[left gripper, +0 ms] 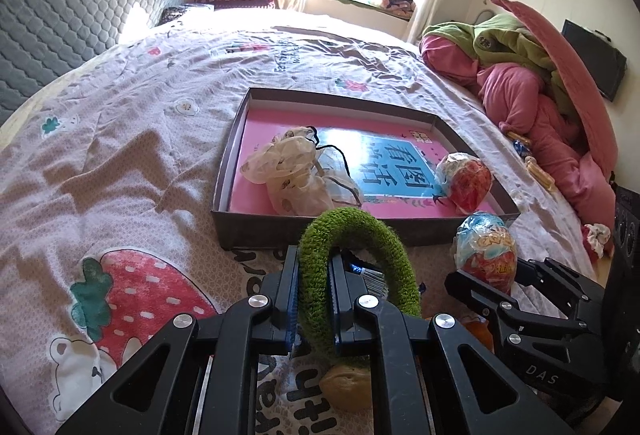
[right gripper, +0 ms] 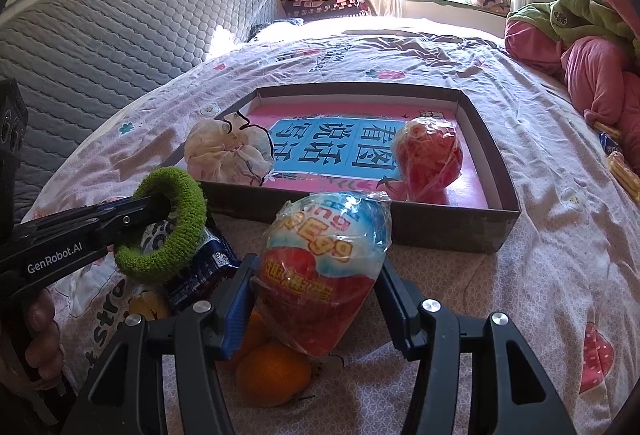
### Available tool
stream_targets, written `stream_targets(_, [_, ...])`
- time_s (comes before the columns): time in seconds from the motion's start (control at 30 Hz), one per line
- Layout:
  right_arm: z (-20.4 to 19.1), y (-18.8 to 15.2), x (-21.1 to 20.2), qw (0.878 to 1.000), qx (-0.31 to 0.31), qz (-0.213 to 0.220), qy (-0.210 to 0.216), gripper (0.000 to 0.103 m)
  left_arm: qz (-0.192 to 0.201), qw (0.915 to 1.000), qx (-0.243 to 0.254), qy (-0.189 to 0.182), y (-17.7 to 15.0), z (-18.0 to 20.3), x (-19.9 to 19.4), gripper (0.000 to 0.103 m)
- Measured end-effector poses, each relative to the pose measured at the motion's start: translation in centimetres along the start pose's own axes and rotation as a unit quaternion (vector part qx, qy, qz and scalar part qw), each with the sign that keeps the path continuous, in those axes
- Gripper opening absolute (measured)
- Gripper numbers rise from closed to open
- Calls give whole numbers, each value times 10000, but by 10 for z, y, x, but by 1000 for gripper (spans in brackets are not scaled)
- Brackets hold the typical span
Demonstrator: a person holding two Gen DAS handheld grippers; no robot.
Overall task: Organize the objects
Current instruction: 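Lift green ring with left gripper while right gripper lifts candy bag toward tray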
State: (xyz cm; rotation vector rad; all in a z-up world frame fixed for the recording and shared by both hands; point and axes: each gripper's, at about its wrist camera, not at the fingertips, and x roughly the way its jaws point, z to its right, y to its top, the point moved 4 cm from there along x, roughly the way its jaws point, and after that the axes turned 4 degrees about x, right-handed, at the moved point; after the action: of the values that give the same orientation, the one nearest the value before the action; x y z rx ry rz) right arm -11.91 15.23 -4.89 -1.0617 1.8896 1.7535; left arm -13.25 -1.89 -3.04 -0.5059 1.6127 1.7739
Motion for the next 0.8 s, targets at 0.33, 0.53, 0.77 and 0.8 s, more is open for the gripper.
stream_targets(0.33, [-3, 6, -13, 9997, -53, 221, 53, 57, 125, 9998, 96, 123, 2, 9, -18, 12])
stream_targets(0.53, [-5, 12, -23, 9992, -75, 380, 139, 57, 191, 9994, 173, 245, 4, 16, -28, 12])
stream_targets(0.77, [-7, 17, -36, 9980, -164, 590, 184, 57, 237, 9988, 297, 320, 8, 28, -36, 12])
stream_targets(0.8, [-7, 18, -38, 9979, -163, 602, 196, 57, 237, 9987, 308, 320, 8, 30, -37, 12])
